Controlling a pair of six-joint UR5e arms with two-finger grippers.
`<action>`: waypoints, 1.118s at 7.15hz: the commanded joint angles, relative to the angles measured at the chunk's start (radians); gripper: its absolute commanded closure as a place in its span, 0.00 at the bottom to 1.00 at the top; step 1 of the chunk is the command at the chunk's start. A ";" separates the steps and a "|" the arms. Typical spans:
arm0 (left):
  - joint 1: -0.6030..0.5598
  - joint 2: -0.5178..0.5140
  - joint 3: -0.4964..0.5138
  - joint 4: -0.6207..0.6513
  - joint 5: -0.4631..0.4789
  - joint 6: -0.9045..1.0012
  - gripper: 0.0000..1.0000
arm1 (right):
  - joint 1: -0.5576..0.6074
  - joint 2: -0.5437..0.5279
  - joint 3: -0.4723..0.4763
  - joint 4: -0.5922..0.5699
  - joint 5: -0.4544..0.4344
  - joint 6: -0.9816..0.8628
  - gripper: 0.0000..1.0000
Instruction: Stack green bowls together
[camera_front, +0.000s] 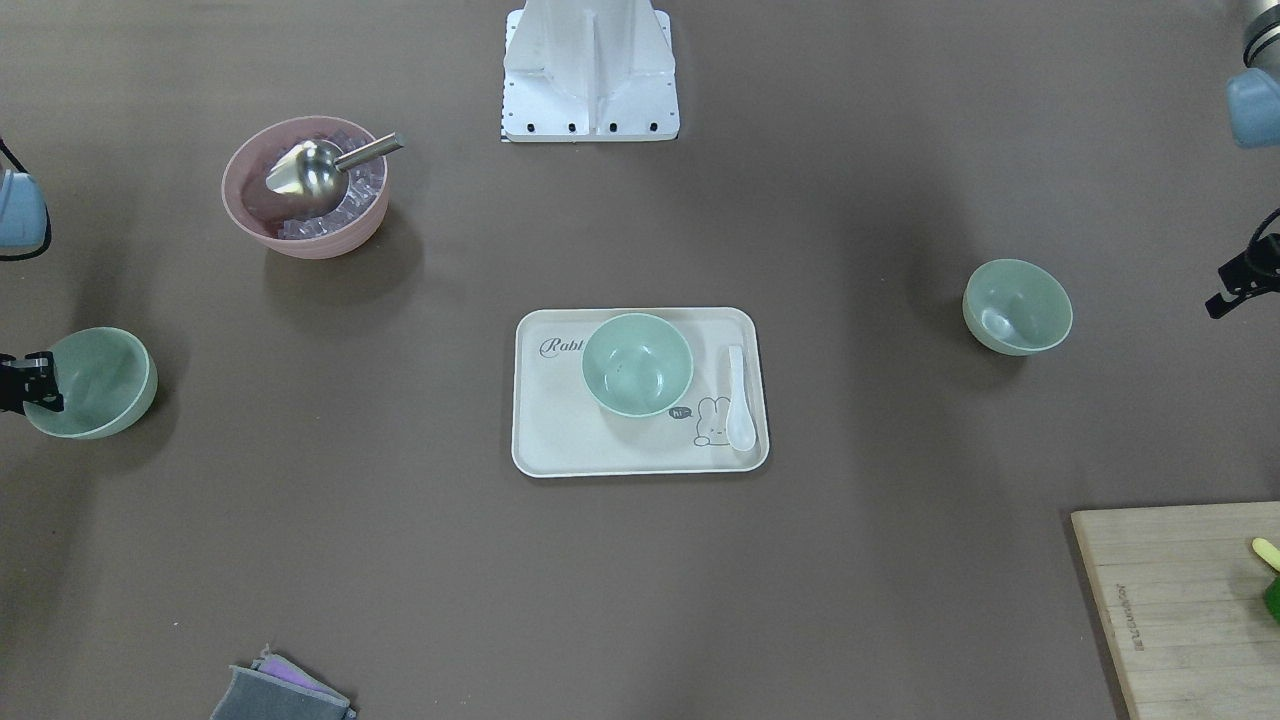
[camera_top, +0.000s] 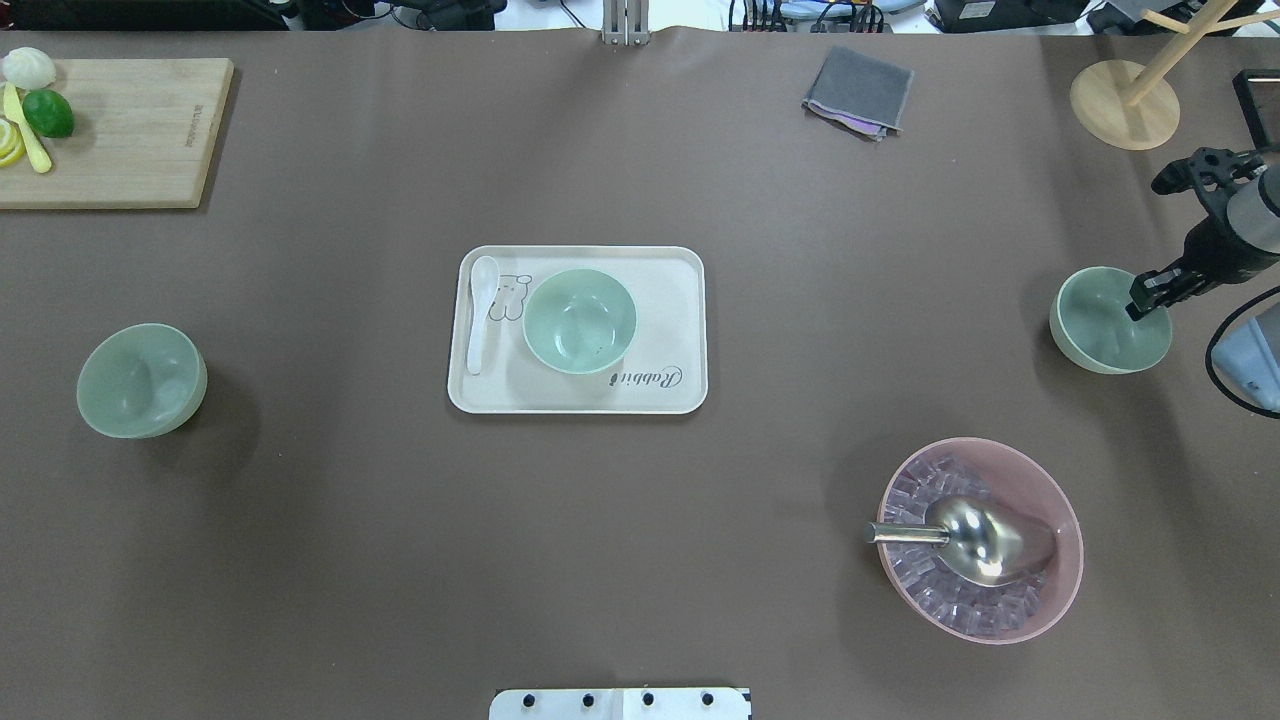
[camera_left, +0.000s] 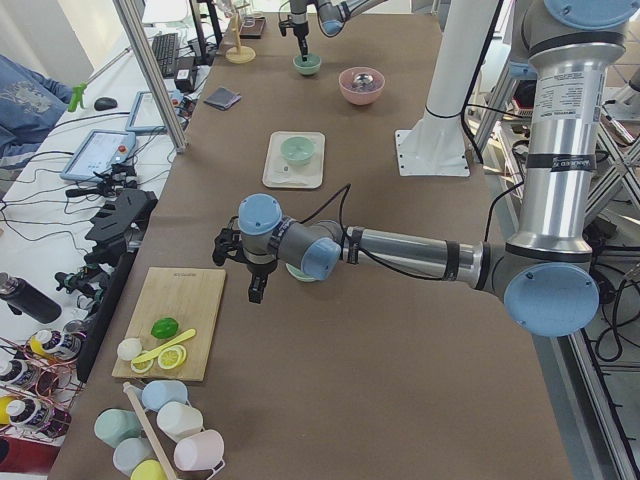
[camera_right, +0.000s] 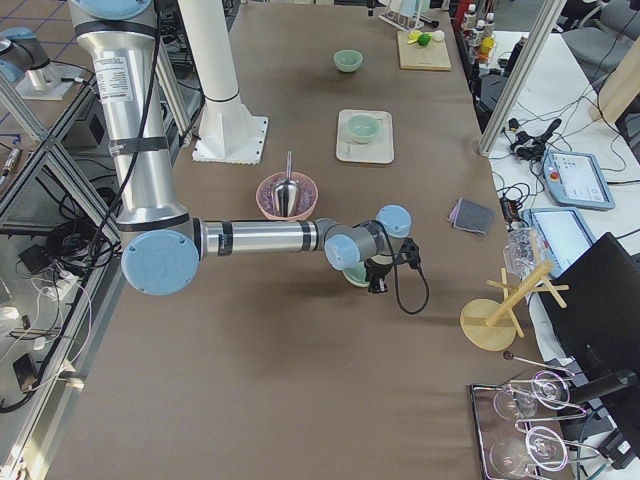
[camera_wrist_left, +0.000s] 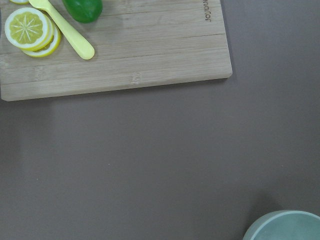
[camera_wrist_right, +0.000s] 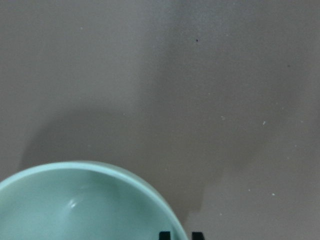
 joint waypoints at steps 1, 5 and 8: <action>0.032 -0.002 0.003 -0.002 -0.001 -0.032 0.02 | 0.010 0.035 0.027 -0.024 0.023 0.003 1.00; 0.265 0.037 0.006 -0.116 0.031 -0.113 0.11 | 0.026 0.292 0.255 -0.456 0.138 0.265 1.00; 0.325 0.034 0.023 -0.117 0.085 -0.122 0.28 | -0.128 0.387 0.288 -0.411 0.121 0.622 1.00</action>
